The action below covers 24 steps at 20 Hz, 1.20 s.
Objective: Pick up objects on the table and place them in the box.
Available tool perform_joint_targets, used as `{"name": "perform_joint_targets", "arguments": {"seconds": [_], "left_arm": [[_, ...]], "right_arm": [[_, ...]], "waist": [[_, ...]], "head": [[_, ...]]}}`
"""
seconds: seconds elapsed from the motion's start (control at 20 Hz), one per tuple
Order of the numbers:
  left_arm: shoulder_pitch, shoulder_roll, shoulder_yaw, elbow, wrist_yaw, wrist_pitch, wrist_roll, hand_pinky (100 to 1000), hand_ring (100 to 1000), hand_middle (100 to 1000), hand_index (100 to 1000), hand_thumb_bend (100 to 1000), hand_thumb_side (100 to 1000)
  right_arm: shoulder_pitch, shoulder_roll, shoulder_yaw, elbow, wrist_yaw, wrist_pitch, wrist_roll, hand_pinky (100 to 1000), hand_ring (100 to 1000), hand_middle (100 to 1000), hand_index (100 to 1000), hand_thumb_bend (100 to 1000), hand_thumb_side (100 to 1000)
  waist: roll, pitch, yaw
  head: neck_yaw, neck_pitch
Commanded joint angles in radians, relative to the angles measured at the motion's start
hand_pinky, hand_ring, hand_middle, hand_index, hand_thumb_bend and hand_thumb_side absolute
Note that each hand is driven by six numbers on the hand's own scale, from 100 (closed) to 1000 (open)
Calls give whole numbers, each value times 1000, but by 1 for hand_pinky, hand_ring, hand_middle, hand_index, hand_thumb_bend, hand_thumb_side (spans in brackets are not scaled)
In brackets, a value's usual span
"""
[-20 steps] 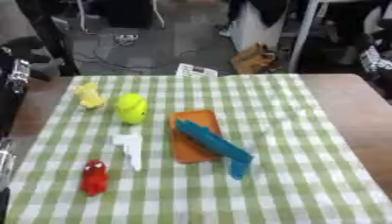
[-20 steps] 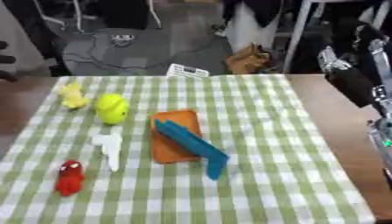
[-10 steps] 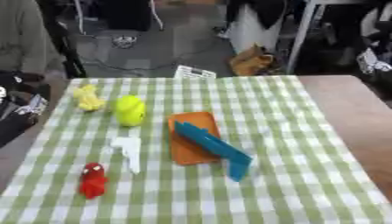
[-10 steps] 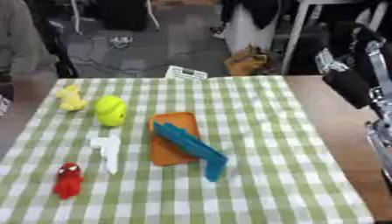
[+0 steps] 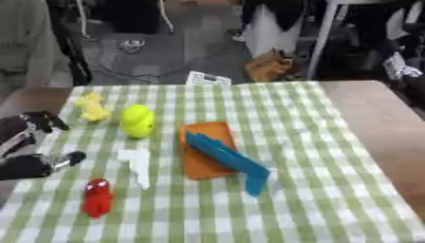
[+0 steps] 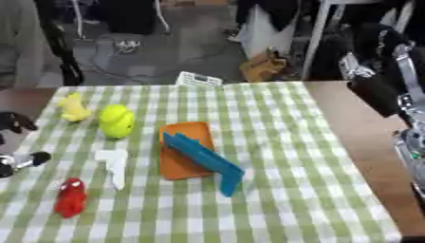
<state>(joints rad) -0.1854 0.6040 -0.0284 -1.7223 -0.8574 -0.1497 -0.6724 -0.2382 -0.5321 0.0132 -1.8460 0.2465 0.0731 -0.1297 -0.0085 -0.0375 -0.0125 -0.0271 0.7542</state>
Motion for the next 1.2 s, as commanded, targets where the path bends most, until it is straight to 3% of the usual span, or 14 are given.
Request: {"name": "perform_joint_targets", "arguments": {"seconds": [0.05, 0.2, 0.45, 0.6, 0.8, 1.2], "left_arm": [[-27, 41, -12, 0, -62, -53, -129, 605, 736, 769, 816, 973, 678], [-39, 32, -20, 13, -99, -74, -184, 589, 718, 756, 805, 1000, 655], [-60, 15, -44, 37, -223, -81, -177, 591, 726, 752, 792, 1000, 603], [-70, -7, -58, 58, -321, -78, -118, 552, 654, 680, 746, 1000, 571], [-75, -29, -79, 89, -425, -79, -31, 562, 638, 659, 733, 1000, 575], [-82, -50, -107, 131, -516, -102, 44, 569, 627, 633, 713, 1000, 586]], "right_arm": [[-17, -16, -6, -4, 7, -1, 2, 357, 559, 630, 876, 351, 630], [-17, -17, -6, -4, 6, -1, 2, 356, 559, 630, 876, 352, 630], [-17, -16, -5, -3, 6, -2, 3, 356, 559, 630, 876, 353, 630], [-17, -16, -4, -3, 5, -1, 3, 356, 559, 630, 876, 354, 630], [-17, -15, -4, -4, 5, -1, 4, 356, 559, 629, 875, 355, 630], [-18, -15, -3, -4, 5, -1, 5, 356, 558, 629, 875, 357, 631]], "waist": [[8, 0, -1], [7, 0, 0], [5, 0, 0], [3, 0, 2], [1, 0, 2], [0, 0, 2]], "head": [[-2, -11], [-3, -11], [-3, -10], [-4, -8], [-5, -7], [-6, -6]]}}
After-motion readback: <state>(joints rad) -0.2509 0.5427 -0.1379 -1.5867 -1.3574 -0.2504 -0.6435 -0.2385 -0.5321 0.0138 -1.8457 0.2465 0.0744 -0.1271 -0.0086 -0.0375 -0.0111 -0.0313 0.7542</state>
